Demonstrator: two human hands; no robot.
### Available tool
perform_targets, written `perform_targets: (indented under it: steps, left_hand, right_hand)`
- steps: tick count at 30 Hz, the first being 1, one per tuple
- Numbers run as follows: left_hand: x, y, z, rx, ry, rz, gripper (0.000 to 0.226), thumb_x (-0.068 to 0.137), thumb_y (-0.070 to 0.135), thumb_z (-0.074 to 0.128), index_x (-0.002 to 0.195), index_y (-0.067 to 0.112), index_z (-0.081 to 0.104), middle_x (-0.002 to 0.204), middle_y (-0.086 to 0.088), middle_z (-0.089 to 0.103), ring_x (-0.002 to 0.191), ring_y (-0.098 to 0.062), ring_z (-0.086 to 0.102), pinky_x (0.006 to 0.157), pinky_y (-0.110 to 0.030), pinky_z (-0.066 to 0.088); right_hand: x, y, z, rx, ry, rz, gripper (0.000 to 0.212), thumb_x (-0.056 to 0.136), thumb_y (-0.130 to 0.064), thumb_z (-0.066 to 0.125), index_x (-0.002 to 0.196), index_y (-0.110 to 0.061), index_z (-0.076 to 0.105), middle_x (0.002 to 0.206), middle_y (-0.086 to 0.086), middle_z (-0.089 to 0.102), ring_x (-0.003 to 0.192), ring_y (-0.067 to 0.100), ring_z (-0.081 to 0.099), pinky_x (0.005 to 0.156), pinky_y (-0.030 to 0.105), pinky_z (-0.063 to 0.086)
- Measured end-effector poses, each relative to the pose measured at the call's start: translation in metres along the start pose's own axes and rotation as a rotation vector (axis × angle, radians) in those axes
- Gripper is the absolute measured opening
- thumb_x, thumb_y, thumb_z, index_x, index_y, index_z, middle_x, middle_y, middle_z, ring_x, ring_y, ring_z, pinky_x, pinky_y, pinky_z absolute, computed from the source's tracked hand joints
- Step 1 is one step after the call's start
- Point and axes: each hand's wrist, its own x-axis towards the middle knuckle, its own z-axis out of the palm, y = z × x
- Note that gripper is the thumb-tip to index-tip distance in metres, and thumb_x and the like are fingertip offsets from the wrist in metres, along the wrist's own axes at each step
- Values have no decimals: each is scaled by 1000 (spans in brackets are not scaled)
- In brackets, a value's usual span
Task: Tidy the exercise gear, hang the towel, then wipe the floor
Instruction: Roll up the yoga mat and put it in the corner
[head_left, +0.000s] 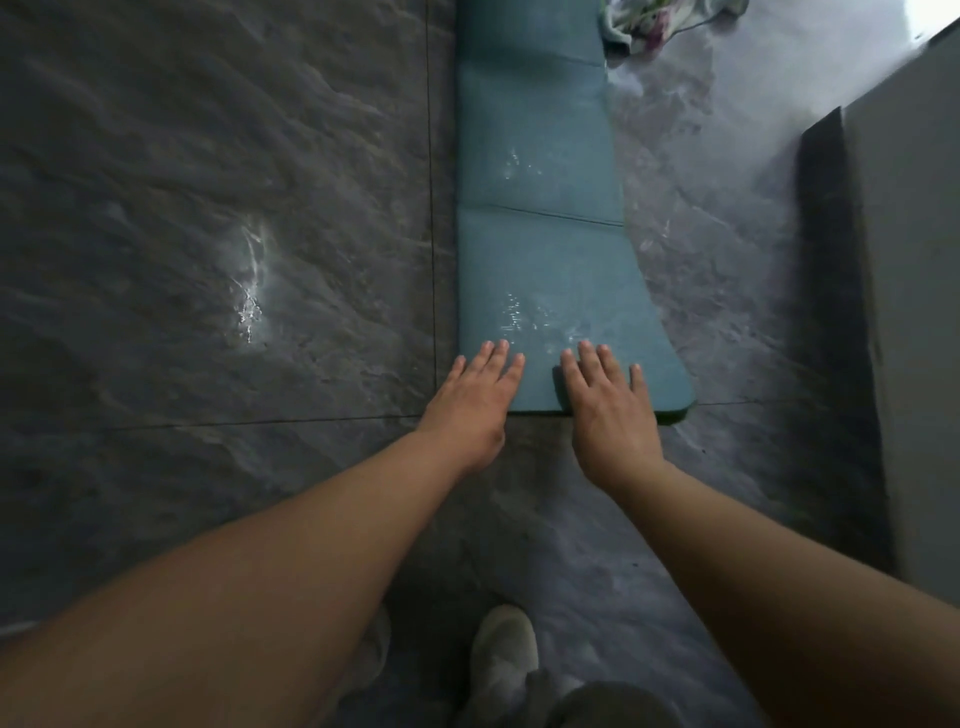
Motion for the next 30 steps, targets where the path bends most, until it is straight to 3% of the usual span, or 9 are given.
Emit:
perform_targets:
  steps: [3,13,21,30]
  left_hand:
    - [-4,-1,-23,-2,-21,5,85,90,0,45,158,17,-2,166,-6,-10,152,-21,-10,123,-42,-1]
    - [5,-20,-95,-26,-149,35,87,89,0,47,158,18,-3,166,-4,-9,152,-20,-6,124,-41,4]
    - [63,-16,-110,-2,-252,0,87,87,-2,43,158,14,-4,166,-4,-9,152,-19,-5,124,-37,5]
    - [111,6,-147,80,-337,-21,93,83,-4,46,157,13,-7,165,-3,-13,152,-17,-10,123,-35,0]
  right_hand:
    - [-3,7,-20,-11,14,1,80,93,-9,53,158,-17,7,166,6,4,153,26,2,122,52,8]
    - [16,-16,-94,69,-74,88,71,98,-12,44,158,-18,6,166,4,1,153,26,-1,121,55,7]
    - [77,14,-96,127,-138,72,63,101,-12,31,158,-17,4,166,5,-2,153,27,-3,120,56,6]
    - [114,59,-106,238,-203,-14,62,102,-14,31,158,-14,3,166,8,-2,153,28,-3,120,58,6]
